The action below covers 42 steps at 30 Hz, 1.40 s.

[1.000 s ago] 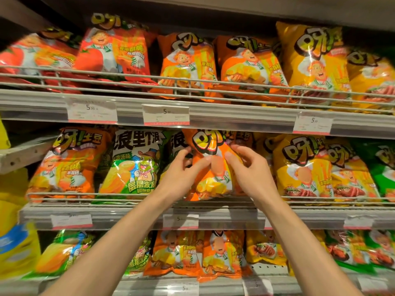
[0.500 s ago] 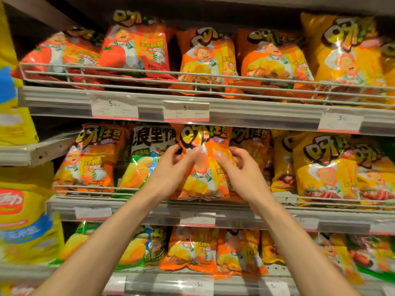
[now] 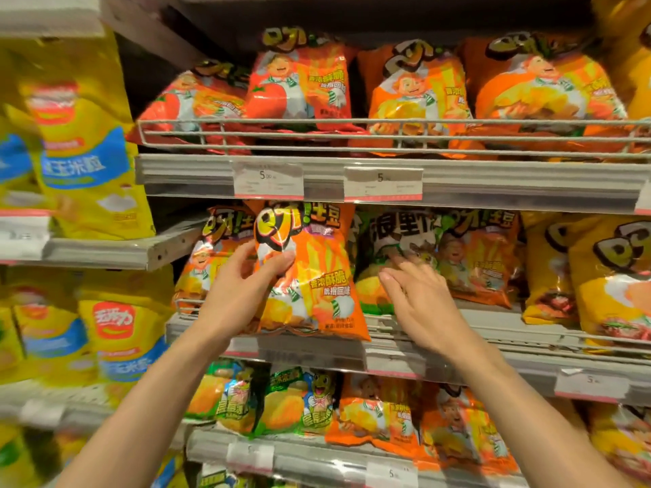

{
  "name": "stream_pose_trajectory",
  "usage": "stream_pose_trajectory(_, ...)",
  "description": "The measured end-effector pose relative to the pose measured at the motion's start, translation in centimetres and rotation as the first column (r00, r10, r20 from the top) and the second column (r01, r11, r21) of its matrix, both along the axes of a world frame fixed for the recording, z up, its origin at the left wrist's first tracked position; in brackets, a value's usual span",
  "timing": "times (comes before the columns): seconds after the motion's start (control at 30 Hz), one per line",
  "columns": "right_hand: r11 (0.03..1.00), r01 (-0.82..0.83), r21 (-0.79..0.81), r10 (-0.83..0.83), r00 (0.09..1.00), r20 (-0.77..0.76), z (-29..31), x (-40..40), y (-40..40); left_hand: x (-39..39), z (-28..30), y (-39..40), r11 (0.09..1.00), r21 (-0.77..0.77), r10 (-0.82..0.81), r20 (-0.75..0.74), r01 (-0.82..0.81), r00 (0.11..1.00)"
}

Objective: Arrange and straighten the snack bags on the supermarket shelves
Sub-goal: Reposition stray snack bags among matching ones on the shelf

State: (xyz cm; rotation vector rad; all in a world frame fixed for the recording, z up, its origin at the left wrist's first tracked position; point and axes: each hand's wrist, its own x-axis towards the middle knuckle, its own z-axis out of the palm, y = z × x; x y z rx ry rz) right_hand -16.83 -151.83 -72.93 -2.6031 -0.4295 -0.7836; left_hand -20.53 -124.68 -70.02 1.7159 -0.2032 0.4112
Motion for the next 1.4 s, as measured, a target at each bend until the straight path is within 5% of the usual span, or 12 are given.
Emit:
stream_pose_trajectory(0.23,0.991,0.112,0.069,-0.116,0.992,0.05,-0.1,0.3,-0.4,0.6,-0.2,4.9,0.994,-0.017,0.107,-0.013,-0.108,0.994)
stream_pose_trajectory(0.37,0.979,0.105,0.172,-0.141,0.967,0.211,0.3,-0.6,2.1,0.6,-0.3,6.0,0.995,-0.017,0.1,-0.013,-0.101,0.995)
stream_pose_trajectory(0.53,0.984,0.143,0.106,-0.13,0.984,-0.119,1.4,-0.2,7.6,0.5,-0.5,5.9,0.996,-0.043,0.076,-0.012,-0.076,0.997)
stream_pose_trajectory(0.7,0.962,0.214,0.168,-0.18,0.964,-0.195,0.7,0.2,8.7,0.5,-0.6,6.2,0.997,-0.06,0.051,-0.011,-0.052,0.999)
stream_pose_trajectory(1.0,0.85,0.096,0.517,-0.026,0.99,-0.14,2.2,0.1,8.5,0.5,-0.6,7.0,0.994,-0.081,0.077,-0.029,-0.079,0.997)
stream_pose_trajectory(1.4,0.703,-0.054,0.709,0.099,0.995,-0.022,3.1,0.1,5.5,0.7,0.3,6.2,0.986,-0.126,0.103,-0.016,-0.104,0.995)
